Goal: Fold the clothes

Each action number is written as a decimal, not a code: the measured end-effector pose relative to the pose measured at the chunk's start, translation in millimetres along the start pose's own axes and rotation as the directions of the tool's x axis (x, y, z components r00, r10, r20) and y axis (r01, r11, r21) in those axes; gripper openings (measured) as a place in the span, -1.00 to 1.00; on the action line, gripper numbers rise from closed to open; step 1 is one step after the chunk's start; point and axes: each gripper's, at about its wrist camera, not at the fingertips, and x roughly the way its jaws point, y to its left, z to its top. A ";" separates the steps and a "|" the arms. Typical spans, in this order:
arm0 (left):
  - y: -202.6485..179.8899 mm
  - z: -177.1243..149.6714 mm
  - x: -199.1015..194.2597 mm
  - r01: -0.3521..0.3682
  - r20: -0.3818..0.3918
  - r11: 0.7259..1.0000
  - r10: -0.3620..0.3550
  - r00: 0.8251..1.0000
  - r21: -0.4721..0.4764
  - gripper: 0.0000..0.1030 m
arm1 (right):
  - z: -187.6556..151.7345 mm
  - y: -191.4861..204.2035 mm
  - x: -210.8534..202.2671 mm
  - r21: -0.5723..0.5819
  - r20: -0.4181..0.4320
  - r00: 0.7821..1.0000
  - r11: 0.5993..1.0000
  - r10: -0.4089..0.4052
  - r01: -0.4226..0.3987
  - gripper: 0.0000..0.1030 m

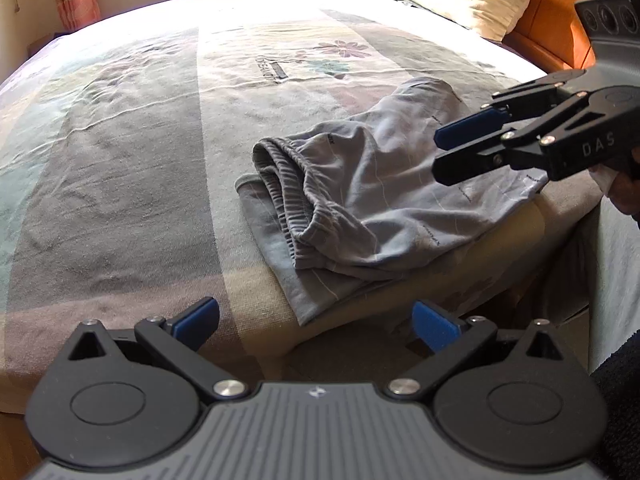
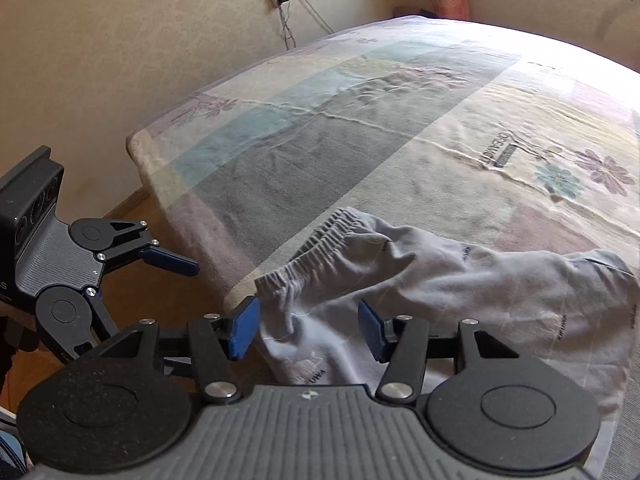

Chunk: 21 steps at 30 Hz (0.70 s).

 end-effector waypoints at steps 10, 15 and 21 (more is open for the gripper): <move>36.1 48.6 22.2 0.295 0.252 0.911 -0.225 0.941 -0.289 0.99 | -68.9 -69.3 -62.6 0.288 0.067 0.981 0.945 -0.183 0.156 0.17; 73.5 41.5 50.4 0.334 0.254 0.782 -0.230 0.939 -0.526 0.98 | -81.6 -80.6 -72.8 0.323 0.074 0.977 0.932 -0.201 0.167 0.17; 83.6 28.1 75.8 0.387 0.224 0.691 -0.318 0.921 -0.610 0.98 | -86.1 -86.9 -74.0 0.343 0.084 0.979 0.928 -0.186 0.147 0.17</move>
